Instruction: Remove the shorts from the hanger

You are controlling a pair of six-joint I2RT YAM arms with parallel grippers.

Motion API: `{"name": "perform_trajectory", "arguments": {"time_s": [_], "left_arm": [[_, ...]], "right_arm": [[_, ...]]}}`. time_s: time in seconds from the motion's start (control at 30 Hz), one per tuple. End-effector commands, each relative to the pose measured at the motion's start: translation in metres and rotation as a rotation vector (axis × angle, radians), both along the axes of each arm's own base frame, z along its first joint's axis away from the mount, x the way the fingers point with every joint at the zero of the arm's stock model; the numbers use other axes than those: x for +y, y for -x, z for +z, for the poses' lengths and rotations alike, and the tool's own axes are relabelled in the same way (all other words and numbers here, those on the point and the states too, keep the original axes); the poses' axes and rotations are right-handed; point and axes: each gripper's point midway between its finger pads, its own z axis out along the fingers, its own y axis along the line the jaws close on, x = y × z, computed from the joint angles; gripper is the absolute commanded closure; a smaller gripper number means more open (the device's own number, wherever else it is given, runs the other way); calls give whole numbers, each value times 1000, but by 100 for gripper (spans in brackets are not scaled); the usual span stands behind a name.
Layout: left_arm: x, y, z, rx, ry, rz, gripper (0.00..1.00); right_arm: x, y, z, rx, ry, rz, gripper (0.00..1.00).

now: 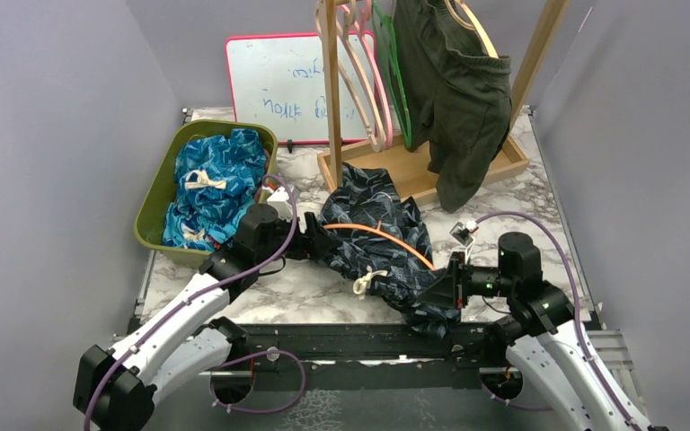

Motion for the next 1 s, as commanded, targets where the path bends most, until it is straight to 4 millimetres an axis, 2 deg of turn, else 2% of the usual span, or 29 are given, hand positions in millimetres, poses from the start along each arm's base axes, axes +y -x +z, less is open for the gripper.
{"name": "perform_trajectory", "arguments": {"time_s": [0.0,0.13,0.3,0.47,0.5,0.53,0.6,0.63,0.73,0.8,0.83,0.87,0.9,0.97], "left_arm": [[0,-23,27,-93,-32,103,23],[-9,-26,34,-118,-66,106,23],[-1,-38,33,-146,-189,163,24],[8,-50,31,-164,-281,205,41],[8,-51,32,-166,-287,207,42],[8,-52,33,-169,-288,208,48],[7,-53,34,-174,-288,208,68],[7,-53,36,-177,-288,208,73],[9,-54,39,-191,-293,215,77],[12,-54,42,-203,-297,223,77],[14,-53,45,-211,-293,227,68],[11,-51,48,-219,-282,201,49],[7,-50,54,-235,-277,171,36],[0,-50,65,-260,-283,115,25]], "right_arm": [[4,5,16,-113,-69,66,98],[4,6,17,-121,-74,66,98],[4,6,17,-121,-73,67,98],[4,5,16,-121,-72,64,98],[4,5,17,-122,-72,64,98],[4,5,16,-121,-72,64,98],[4,5,16,-120,-71,63,98],[4,5,16,-120,-70,61,98],[4,5,16,-118,-69,59,98],[4,4,15,-116,-67,57,98],[4,4,15,-113,-66,56,98],[4,4,14,-111,-65,55,98],[4,4,14,-110,-64,55,98],[4,4,13,-105,-63,57,98]]}}
